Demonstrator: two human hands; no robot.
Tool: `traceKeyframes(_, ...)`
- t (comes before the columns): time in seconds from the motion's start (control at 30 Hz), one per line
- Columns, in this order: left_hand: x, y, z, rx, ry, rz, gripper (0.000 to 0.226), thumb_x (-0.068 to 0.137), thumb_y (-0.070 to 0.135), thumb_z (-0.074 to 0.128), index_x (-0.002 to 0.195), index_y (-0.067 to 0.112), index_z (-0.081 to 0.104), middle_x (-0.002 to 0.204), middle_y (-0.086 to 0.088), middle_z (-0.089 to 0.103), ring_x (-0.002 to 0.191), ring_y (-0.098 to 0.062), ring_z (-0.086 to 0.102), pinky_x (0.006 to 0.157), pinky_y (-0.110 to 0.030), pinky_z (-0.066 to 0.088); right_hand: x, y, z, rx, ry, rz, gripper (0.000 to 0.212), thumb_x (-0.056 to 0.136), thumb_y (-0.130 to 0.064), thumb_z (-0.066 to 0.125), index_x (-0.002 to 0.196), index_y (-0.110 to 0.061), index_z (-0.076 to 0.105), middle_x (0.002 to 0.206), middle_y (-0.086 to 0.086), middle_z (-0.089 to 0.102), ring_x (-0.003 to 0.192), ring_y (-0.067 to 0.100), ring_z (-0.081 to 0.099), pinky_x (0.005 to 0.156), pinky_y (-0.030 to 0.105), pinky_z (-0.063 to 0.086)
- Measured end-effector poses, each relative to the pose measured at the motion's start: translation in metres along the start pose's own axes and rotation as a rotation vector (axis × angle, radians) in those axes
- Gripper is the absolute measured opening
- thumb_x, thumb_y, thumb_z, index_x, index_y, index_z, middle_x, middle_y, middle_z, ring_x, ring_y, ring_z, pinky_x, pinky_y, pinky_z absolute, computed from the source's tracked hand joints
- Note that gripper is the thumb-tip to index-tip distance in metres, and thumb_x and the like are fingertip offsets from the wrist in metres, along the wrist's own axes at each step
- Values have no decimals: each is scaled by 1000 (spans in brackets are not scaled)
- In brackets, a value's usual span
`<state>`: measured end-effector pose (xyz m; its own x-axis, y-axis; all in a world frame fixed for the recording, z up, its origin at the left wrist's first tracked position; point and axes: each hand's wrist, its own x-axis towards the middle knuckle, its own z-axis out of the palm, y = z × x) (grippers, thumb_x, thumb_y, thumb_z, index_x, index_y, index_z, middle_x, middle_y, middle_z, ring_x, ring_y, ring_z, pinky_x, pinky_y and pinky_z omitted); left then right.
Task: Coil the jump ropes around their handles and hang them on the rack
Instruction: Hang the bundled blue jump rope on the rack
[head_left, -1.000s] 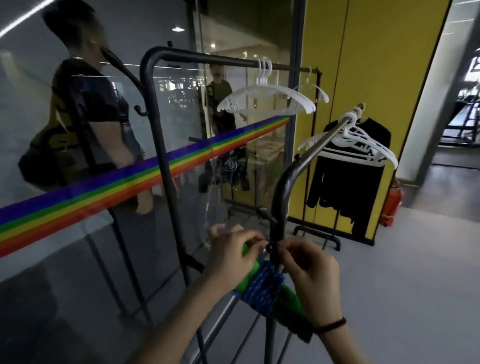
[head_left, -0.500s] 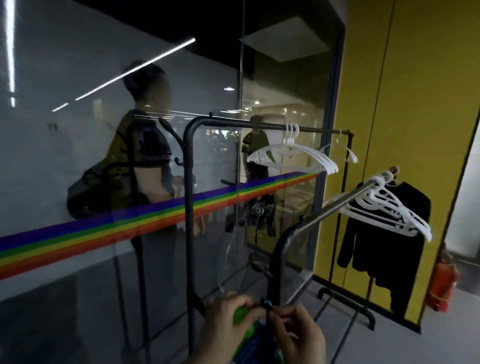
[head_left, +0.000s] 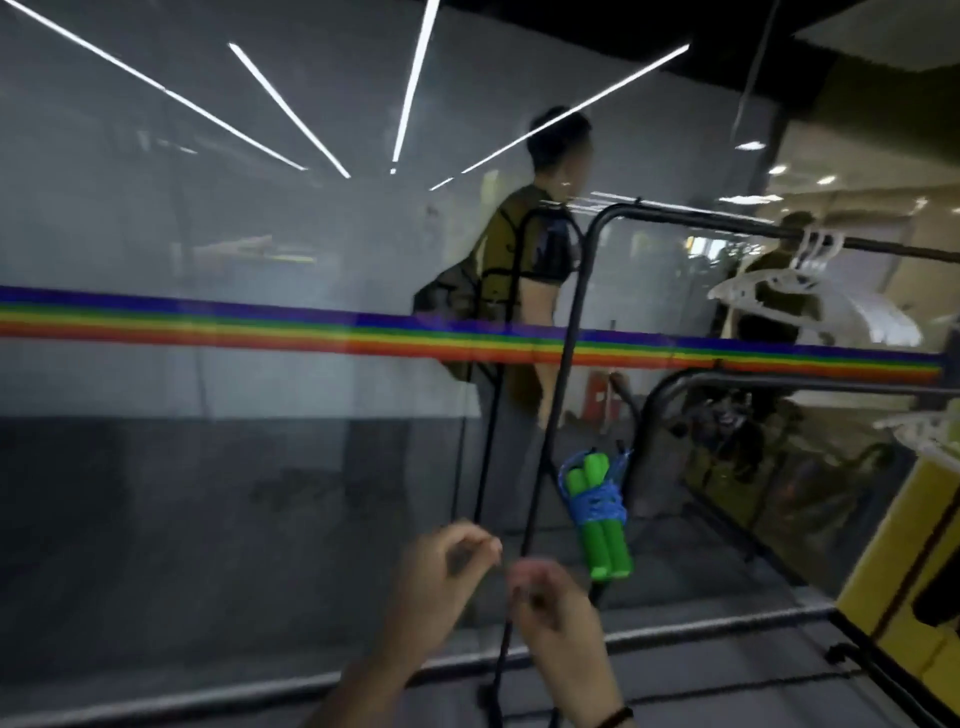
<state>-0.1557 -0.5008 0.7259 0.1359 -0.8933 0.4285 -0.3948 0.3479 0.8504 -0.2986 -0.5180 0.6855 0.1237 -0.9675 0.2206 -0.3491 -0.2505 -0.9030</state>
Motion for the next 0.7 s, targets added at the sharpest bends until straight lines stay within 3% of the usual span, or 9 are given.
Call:
traceKeyframes(0.1,-50,12,-49,55,123,-8,16,76,40,60,66,30,66,74,14,71,74,0,65,70,-12,46,-44,-59,13,93,-97,-79,32,80,13,53,79,-18,60,67,-4,62,57,-8,56,58,7,42)
traceKeyframes(0.2,-105,19,-90,98,216,-33,16,82,18,66,68,26,68,77,12,71,74,-1,66,72,-13,48,-92,-84,37,34,-297,-118,35,84,11,49,77,-23,59,70,-9,61,58,-12,55,56,4,39)
traceKeyframes(0.3,-167,26,-129,116,272,-72,18,83,10,65,69,21,69,77,10,71,73,-2,66,71,-12,48,-137,-104,66,37,-368,-150,38,82,7,54,73,-29,62,65,-13,66,61,-6,57,63,16,46)
traceKeyframes(0.4,-236,25,-175,140,334,-148,18,82,19,67,65,26,66,68,14,69,67,-1,63,66,-15,47,-189,-117,107,52,-435,-154,36,83,1,58,69,-31,64,65,-24,66,61,-3,59,66,26,50)
traceKeyframes(0.53,-347,12,-247,186,346,-237,14,81,23,62,68,26,64,60,19,66,58,2,60,60,-14,46,-291,-139,172,121,-520,-127,34,84,4,56,66,-25,61,67,-10,64,58,-5,58,58,11,45)
traceKeyframes(0.7,-477,5,-319,224,313,-380,24,86,0,58,67,15,62,47,15,62,48,4,57,50,-5,40,-403,-147,241,211,-621,-1,32,83,7,52,66,-19,58,70,6,61,55,-2,55,58,10,42)
